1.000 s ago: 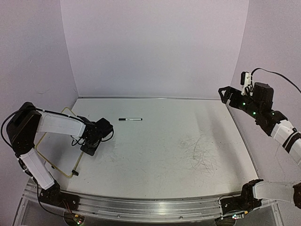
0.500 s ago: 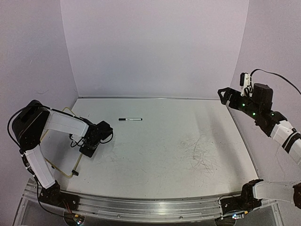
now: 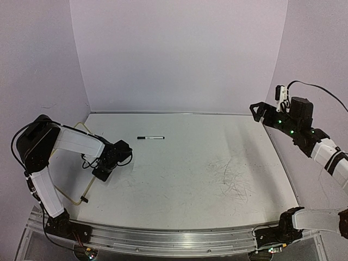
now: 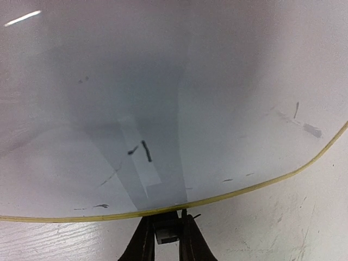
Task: Write a sentence on the whiteboard
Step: Move the whiteboard to the center of the board.
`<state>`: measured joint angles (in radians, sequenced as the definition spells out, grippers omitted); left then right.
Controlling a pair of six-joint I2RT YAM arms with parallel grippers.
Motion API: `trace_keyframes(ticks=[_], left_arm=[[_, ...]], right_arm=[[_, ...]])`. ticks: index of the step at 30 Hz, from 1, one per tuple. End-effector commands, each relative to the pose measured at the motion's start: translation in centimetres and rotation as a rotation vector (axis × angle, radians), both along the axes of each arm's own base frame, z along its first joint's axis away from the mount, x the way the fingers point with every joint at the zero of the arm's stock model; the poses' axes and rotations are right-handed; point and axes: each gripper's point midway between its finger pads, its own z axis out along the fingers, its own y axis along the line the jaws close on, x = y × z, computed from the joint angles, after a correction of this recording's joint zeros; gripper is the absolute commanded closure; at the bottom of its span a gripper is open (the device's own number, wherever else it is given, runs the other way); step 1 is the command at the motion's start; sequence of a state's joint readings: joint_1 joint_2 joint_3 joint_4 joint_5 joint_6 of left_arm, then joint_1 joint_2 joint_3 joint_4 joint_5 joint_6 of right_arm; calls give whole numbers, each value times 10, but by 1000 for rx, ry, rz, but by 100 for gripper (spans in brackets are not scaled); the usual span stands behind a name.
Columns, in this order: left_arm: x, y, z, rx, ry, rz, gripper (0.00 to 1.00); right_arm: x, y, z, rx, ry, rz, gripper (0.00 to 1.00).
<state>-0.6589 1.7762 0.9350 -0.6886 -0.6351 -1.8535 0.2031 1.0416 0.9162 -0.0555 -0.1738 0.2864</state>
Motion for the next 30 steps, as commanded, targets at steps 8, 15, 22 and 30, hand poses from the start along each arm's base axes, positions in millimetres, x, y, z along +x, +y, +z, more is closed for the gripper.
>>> trace_keyframes(ticks=[8,15,22,30], left_arm=[[12,-59,4,-7,34,-215,94],[22,-134,15,46,47,-506,96],[5,-222,12,93,59,-790,97],[-21,-311,-7,80,57,-995,97]], right_arm=[[2,3,5,28,-28,14,2],[1,8,-2,40,-20,39,2],[-3,26,-30,53,25,130,2],[-18,68,-70,37,85,304,2]])
